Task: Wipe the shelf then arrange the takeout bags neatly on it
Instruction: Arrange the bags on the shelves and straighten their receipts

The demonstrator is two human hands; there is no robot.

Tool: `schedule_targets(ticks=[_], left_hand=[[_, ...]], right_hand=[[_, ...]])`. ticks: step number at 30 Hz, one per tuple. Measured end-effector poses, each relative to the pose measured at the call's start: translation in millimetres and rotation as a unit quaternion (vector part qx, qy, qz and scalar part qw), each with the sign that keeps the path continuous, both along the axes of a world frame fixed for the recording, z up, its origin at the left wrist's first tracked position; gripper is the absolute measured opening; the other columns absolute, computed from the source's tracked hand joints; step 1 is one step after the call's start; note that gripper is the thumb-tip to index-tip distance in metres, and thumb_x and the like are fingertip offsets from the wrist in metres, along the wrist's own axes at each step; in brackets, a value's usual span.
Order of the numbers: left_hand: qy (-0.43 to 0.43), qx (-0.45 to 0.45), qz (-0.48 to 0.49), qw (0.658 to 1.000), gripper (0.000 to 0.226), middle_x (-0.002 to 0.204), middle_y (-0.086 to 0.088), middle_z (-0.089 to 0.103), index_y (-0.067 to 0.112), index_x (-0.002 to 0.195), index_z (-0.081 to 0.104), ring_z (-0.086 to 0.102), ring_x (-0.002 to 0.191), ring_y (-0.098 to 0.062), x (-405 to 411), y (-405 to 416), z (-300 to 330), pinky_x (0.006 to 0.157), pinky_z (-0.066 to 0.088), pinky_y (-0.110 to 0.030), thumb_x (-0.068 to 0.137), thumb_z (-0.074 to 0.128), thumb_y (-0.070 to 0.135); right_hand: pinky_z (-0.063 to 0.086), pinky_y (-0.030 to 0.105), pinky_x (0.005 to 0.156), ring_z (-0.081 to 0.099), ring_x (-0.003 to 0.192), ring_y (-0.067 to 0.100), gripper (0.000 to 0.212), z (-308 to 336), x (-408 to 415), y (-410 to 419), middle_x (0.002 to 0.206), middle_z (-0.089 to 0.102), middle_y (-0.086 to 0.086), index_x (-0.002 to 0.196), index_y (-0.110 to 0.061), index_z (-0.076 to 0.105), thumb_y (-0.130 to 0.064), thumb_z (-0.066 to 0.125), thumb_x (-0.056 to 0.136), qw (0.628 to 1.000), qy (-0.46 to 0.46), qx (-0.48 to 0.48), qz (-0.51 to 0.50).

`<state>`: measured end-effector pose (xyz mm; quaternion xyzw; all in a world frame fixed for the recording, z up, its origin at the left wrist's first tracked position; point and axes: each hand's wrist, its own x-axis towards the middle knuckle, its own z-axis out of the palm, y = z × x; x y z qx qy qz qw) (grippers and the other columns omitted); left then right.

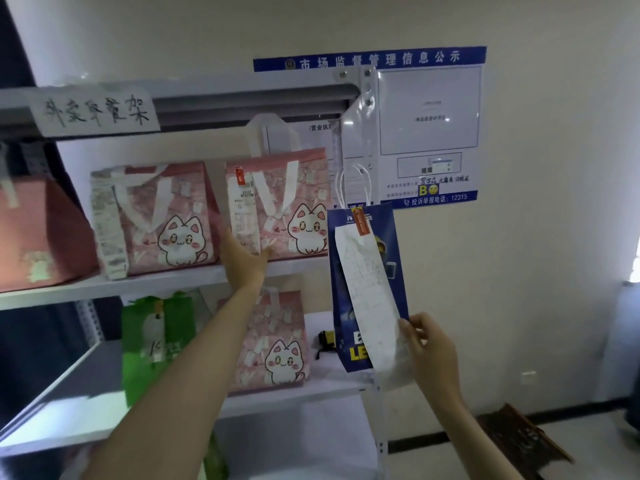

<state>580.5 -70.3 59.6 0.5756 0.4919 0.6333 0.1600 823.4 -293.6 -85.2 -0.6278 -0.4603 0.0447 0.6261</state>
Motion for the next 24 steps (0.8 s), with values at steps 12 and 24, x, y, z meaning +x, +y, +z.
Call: schedule_targets(ticks=[12, 24], left_hand=[[-0.016, 0.003, -0.04, 0.999, 0.028, 0.103, 0.023, 0.057, 0.019, 0.117, 0.059, 0.058, 0.093, 0.009, -50.8, -109.1, -85.4, 0.076, 0.048, -0.011, 0.097, 0.066, 0.037], [-0.082, -0.12, -0.128, 0.981, 0.028, 0.081, 0.01, 0.07, 0.022, 0.094, 0.066, 0.063, 0.072, -0.011, -198.1, -170.5, -182.0, 0.067, 0.049, -0.02, 0.102, 0.053, 0.044]], right_hand=[[0.054, 0.024, 0.067, 0.066, 0.083, 0.003, 0.011, -41.4, -99.7, 23.2, 0.093, 0.07, -0.012, 0.099, -0.022, 0.066, -0.03, 0.059, 0.101, 0.995, 0.052, -0.026, 0.075], [0.057, 0.036, 0.069, 0.067, 0.079, 0.013, 0.014, -108.0, -278.9, 30.4, 0.087, 0.07, -0.011, 0.095, -0.026, 0.064, -0.035, 0.057, 0.102, 0.988, 0.036, -0.076, 0.132]])
